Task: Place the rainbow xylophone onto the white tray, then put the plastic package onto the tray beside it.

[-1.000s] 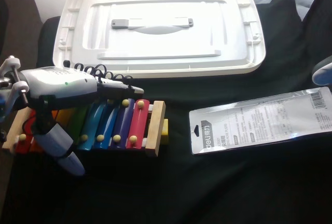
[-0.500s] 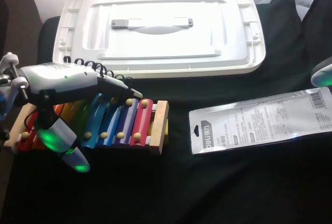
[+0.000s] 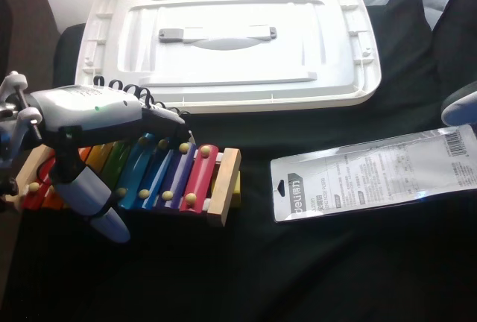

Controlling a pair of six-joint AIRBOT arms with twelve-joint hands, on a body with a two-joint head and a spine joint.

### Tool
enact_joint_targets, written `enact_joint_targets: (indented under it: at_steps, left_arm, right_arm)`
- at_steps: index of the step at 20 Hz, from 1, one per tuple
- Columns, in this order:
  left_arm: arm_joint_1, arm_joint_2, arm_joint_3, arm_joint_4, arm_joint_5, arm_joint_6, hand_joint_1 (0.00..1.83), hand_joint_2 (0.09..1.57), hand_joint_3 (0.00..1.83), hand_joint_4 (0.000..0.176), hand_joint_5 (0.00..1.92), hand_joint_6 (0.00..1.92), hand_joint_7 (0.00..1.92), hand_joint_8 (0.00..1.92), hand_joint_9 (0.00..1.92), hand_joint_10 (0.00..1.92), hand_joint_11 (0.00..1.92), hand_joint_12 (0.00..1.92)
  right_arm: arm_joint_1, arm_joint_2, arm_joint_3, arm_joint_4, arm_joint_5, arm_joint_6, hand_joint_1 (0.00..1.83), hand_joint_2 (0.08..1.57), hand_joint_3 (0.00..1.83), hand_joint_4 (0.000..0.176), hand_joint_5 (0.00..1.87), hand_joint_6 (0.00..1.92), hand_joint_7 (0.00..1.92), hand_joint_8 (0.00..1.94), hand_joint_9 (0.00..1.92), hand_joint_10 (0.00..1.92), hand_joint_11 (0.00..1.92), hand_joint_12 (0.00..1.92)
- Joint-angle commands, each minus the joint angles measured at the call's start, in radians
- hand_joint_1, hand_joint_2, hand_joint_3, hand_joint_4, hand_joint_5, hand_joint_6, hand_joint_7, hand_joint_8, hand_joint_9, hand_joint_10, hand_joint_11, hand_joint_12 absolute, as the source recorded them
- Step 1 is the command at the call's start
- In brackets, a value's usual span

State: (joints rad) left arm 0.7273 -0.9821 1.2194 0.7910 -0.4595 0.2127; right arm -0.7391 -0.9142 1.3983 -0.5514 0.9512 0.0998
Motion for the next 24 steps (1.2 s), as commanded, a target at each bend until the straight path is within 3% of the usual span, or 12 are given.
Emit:
enact_joint_targets:
  at_steps: [1, 4, 7, 10, 11, 13, 16, 19, 20, 21, 23, 24]
  left_arm:
    - [-0.012, -0.002, 0.001, -0.031, -0.058, 0.002, 1.18, 1.06, 0.0, 0.013, 0.43, 0.87, 0.7, 0.09, 0.51, 0.53, 0.21, 1.04]
    - [-0.031, 0.007, 0.0, -0.036, -0.069, 0.009, 1.17, 1.05, 0.0, 0.043, 0.39, 0.96, 0.68, 0.14, 0.56, 0.39, 0.21, 0.99]
    - [-0.042, 0.017, -0.001, -0.051, -0.092, 0.01, 1.12, 1.05, 0.0, 0.049, 0.34, 1.1, 0.62, 0.3, 0.61, 0.37, 0.26, 0.97]
    - [-0.06, 0.029, -0.003, -0.054, -0.11, 0.01, 1.06, 1.05, 0.0, 0.048, 0.34, 1.13, 0.43, 0.78, 0.49, 0.68, 0.21, 1.16]
    - [-0.07, 0.037, -0.006, -0.054, -0.119, 0.01, 1.04, 1.06, 0.0, 0.082, 0.3, 1.11, 0.36, 0.91, 0.43, 0.85, 0.21, 1.24]
    - [-0.097, 0.056, -0.009, -0.057, -0.138, 0.01, 1.01, 1.06, 0.0, 0.084, 0.35, 1.1, 0.38, 0.87, 0.43, 0.84, 0.26, 1.12]
    - [-0.129, 0.071, -0.009, -0.056, -0.147, 0.011, 1.01, 1.06, 0.0, 0.094, 0.27, 1.23, 0.35, 0.9, 0.41, 0.78, 0.21, 1.07]
    - [-0.185, 0.079, 0.001, -0.028, -0.135, 0.011, 1.11, 1.04, 0.0, 0.046, 0.25, 1.3, 0.37, 1.01, 0.41, 0.94, 0.21, 1.24]
    - [-0.208, 0.081, 0.002, -0.006, -0.12, 0.011, 1.12, 1.04, 0.0, 0.049, 0.23, 1.31, 0.38, 0.99, 0.42, 0.92, 0.23, 1.21]
    - [-0.234, 0.083, 0.003, 0.018, -0.106, 0.011, 1.12, 1.03, 0.0, 0.051, 0.23, 1.17, 0.35, 0.98, 0.38, 0.9, 0.16, 1.2]
    - [-0.276, 0.083, 0.008, 0.045, -0.092, 0.011, 1.17, 1.01, 0.0, 0.027, 0.3, 0.92, 0.34, 0.97, 0.36, 0.93, 0.14, 1.22]
    - [-0.295, 0.082, 0.016, 0.053, -0.084, 0.011, 1.15, 0.99, 0.0, 0.087, 0.33, 0.97, 0.34, 0.95, 0.35, 0.92, 0.16, 1.19]
  right_arm:
    - [0.016, 0.0, 0.004, 0.063, 0.094, 0.005, 0.72, 0.73, 0.0, 0.155, 0.01, 0.0, 0.05, 0.0, 0.0, 0.0, 0.03, 0.01]
    - [0.016, -0.001, 0.004, 0.063, 0.094, 0.004, 0.71, 0.73, 0.0, 0.155, 0.01, 0.0, 0.06, 0.0, 0.02, 0.01, 0.04, 0.02]
    - [0.016, -0.001, 0.005, 0.063, 0.094, 0.004, 0.7, 0.72, 0.0, 0.139, 0.02, 0.0, 0.08, 0.01, 0.01, 0.0, 0.04, 0.02]
    - [0.016, -0.001, 0.006, 0.063, 0.094, 0.004, 0.7, 0.72, 0.0, 0.141, 0.02, 0.0, 0.08, 0.01, 0.03, 0.01, 0.05, 0.02]
    - [0.016, -0.001, 0.006, 0.063, 0.094, 0.004, 0.7, 0.72, 0.0, 0.125, 0.02, 0.0, 0.09, 0.01, 0.03, 0.01, 0.06, 0.02]
    - [0.016, -0.004, 0.009, 0.063, 0.094, 0.004, 0.71, 0.72, 0.0, 0.103, 0.03, 0.0, 0.09, 0.01, 0.06, 0.02, 0.07, 0.03]
    - [0.015, -0.01, 0.013, 0.062, 0.094, 0.004, 0.72, 0.72, 0.0, 0.102, 0.04, 0.01, 0.09, 0.01, 0.06, 0.01, 0.05, 0.02]
    - [0.015, -0.02, 0.019, 0.062, 0.094, 0.004, 0.72, 0.71, 0.0, 0.104, 0.04, 0.0, 0.1, 0.0, 0.05, 0.0, 0.04, 0.01]
    - [0.015, -0.024, 0.021, 0.062, 0.094, 0.004, 0.73, 0.7, 0.0, 0.104, 0.05, 0.01, 0.1, 0.0, 0.05, 0.0, 0.04, 0.01]
    - [0.015, -0.027, 0.023, 0.062, 0.094, 0.004, 0.72, 0.7, 0.0, 0.108, 0.04, 0.0, 0.1, 0.0, 0.04, 0.0, 0.04, 0.01]
    - [0.015, -0.032, 0.026, 0.062, 0.094, 0.004, 0.71, 0.7, 0.0, 0.107, 0.05, 0.0, 0.11, 0.01, 0.04, 0.0, 0.06, 0.02]
    - [0.015, -0.035, 0.029, 0.061, 0.094, 0.004, 0.72, 0.71, 0.0, 0.09, 0.04, 0.0, 0.1, 0.0, 0.05, 0.01, 0.05, 0.02]
